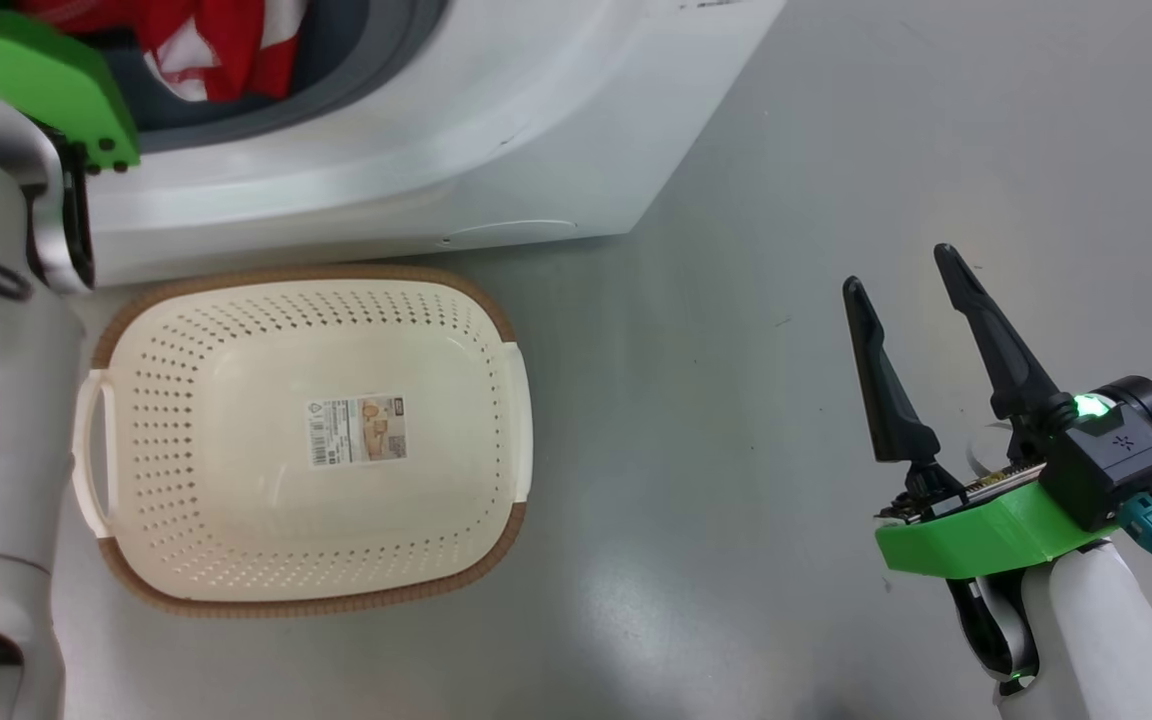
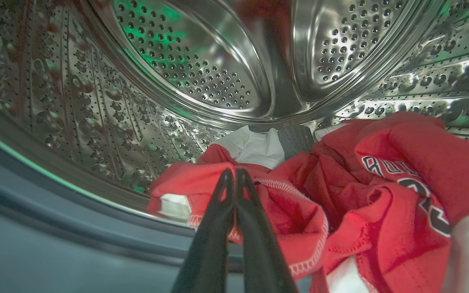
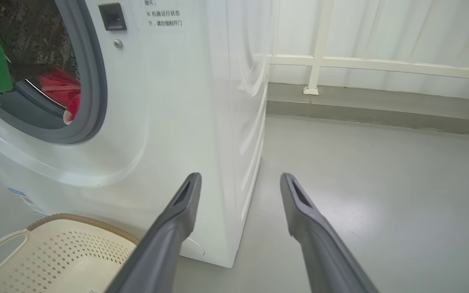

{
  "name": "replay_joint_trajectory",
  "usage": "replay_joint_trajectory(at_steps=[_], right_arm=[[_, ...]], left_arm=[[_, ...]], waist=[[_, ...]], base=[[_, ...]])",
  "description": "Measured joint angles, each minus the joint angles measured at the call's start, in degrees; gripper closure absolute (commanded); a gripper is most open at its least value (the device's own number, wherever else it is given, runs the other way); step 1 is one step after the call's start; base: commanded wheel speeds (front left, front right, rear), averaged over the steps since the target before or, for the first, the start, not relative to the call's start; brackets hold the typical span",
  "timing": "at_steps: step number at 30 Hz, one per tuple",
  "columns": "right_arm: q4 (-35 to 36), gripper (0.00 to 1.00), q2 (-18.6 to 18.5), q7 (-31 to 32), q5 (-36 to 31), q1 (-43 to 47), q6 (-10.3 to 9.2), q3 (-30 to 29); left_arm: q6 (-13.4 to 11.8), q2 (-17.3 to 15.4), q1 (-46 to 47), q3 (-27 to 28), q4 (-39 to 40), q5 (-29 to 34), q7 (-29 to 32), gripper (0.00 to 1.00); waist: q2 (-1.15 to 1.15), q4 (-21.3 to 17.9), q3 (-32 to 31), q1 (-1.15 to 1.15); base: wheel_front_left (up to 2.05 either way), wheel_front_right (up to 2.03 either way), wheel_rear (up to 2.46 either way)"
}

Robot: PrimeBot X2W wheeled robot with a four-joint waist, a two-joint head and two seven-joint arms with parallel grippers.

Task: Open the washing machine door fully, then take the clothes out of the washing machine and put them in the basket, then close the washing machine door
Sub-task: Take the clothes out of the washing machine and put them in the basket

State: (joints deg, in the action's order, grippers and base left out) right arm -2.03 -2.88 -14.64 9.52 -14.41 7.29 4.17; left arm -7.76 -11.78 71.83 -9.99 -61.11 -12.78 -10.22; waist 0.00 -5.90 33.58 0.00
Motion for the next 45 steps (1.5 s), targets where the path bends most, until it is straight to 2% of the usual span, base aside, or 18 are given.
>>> replay_joint_trajectory(at_steps=[8, 19, 23, 34, 38, 45], right_arm=[[-0.5, 0.00, 0.0, 0.0, -0.6, 0.0, 0.00, -0.9], [-1.6, 0.00, 0.0, 0.0, -1.2, 1.2, 0.00, -1.5], [-2.1, 0.00, 0.0, 0.0, -1.3, 3.1, 0.00, -1.6], [-3.2, 0.00, 0.0, 0.0, -1.9, 7.3, 0.00, -1.6], [-3.2, 0.00, 0.0, 0.0, -2.0, 7.4, 0.00, -1.6], [-3.4, 0.00, 0.0, 0.0, -2.0, 9.3, 0.00, -1.5]], left_arm=[[3.0, 0.4, -5.1, 2.3, 6.3, -3.0, -4.1, 1.00], [3.8, 1.1, -20.0, 5.1, 25.0, -2.8, -4.1, 1.00], [4.3, 1.9, -25.4, 5.2, 29.0, -2.4, -4.1, 1.00], [4.2, 2.0, -37.9, 4.6, 39.1, -2.4, -3.8, 1.00], [4.1, 2.1, -41.7, 4.2, 44.6, -2.6, -1.5, 1.00], [2.0, 2.0, -48.8, 3.7, 56.9, -2.9, 3.4, 1.00]], waist=[[0.00, 1.3, -1.7, 0.00], [0.00, 2.7, -7.2, 0.00], [0.00, 3.0, -9.9, 0.00], [0.00, 3.6, -18.0, 0.00], [0.00, 3.7, -20.4, 0.00], [0.00, 3.4, -23.5, 0.00]], base=[[0.00, 0.00, 0.00], [0.00, 0.00, 0.00], [0.00, 0.00, 0.00], [0.00, 0.00, 0.00], [0.00, 0.00, 0.00], [0.00, 0.00, 0.00]])
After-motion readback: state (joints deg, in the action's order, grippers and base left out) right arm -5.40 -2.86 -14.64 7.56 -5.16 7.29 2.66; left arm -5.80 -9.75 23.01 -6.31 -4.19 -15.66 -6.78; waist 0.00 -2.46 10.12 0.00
